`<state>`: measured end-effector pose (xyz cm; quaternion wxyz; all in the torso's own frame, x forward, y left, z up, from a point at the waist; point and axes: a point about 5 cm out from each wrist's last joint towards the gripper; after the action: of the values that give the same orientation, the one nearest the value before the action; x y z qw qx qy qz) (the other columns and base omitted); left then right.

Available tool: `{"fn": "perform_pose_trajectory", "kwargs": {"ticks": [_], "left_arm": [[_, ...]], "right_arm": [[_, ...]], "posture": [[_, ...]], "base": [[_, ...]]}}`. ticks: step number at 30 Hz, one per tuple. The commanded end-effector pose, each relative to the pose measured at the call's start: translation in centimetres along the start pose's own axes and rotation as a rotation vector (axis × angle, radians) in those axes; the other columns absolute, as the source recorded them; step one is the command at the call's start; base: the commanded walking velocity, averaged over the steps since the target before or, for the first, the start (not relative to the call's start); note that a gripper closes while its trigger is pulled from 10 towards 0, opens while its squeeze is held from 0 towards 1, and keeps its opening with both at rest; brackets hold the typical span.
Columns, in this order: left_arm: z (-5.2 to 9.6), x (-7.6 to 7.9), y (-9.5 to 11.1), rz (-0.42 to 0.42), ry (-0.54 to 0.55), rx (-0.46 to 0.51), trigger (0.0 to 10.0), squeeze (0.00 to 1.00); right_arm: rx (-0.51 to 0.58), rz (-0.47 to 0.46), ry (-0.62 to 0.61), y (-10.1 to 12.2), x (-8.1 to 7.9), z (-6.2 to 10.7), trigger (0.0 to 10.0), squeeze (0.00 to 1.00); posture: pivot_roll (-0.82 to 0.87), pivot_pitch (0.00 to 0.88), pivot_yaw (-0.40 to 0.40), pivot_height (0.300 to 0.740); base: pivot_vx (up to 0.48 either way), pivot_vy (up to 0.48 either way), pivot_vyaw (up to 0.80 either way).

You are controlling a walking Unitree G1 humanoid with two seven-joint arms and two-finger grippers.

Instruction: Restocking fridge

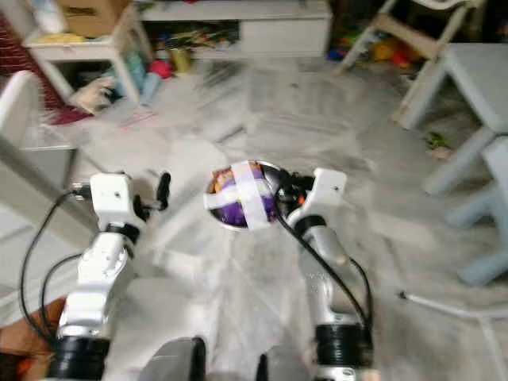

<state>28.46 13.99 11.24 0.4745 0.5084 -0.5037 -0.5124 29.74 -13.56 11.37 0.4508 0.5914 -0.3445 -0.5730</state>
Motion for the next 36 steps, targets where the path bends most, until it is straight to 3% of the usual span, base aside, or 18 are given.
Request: {"fn": "perform_pose_trajectory", "kwargs": {"ticks": [1, 5, 7, 14, 19, 25, 36], "left_arm": [[0.4, -0.9, 0.0, -0.024, 0.036, 0.004, 10.0, 0.00], [1.7, -3.4, -1.0, -0.082, 0.126, -0.019, 10.0, 0.00], [1.9, -3.9, -1.3, -0.091, 0.147, -0.026, 10.0, 0.00], [2.6, -4.5, -1.4, -0.121, 0.161, -0.017, 10.0, 0.00], [4.4, -4.8, -2.4, -0.128, 0.146, -0.058, 10.0, 0.00], [5.2, -5.1, -2.9, -0.120, 0.128, -0.078, 10.0, 0.00], [3.5, -4.7, -1.6, -0.123, 0.140, -0.017, 10.0, 0.00]], "right_arm": [[0.025, 0.006, 0.006, 0.5, -0.1, -0.3, 10.0, 0.00], [0.034, 0.028, 0.019, 0.7, 0.1, -0.6, 10.0, 0.00], [0.031, 0.034, 0.018, 0.7, 0.3, -0.6, 10.0, 0.00], [0.046, 0.095, 0.043, 1.1, 0.3, -0.8, 10.0, 0.00], [0.039, 0.108, 0.016, 0.8, 1.5, 0.3, 10.0, 0.00], [0.031, 0.121, -0.015, 0.4, 2.5, 1.2, 10.0, 0.00], [0.025, 0.121, 0.008, 0.1, 1.5, 0.5, 10.0, 0.00]], "posture": [[0.03, 0.077, 0.002, 0.740], [0.07, 0.044, -0.013, 0.740], [0.08, 0.038, -0.022, 0.740], [0.10, 0.033, -0.037, 0.740], [0.08, 0.047, -0.017, 0.740], [0.07, 0.051, -0.005, 0.740], [0.08, 0.044, -0.008, 0.740]], "base": [[0.000, 0.000, 0.80], [0.000, 0.000, 0.80], [0.000, 0.000, 0.80], [0.000, 0.000, 0.80], [0.000, 0.000, 0.80], [0.000, 0.000, 0.80], [0.000, 0.000, 0.80]]}}
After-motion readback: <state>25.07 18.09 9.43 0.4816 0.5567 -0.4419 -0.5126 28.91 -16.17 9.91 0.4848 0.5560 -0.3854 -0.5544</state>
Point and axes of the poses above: a point about 5 cm out from each wrist's last joint towards the gripper, its own z axis pointing back from the gripper into the wrist, its own y axis along the axis of the wrist's last joint, x = y × z, and after that the axes turned 3 degrees about -z, right-handed
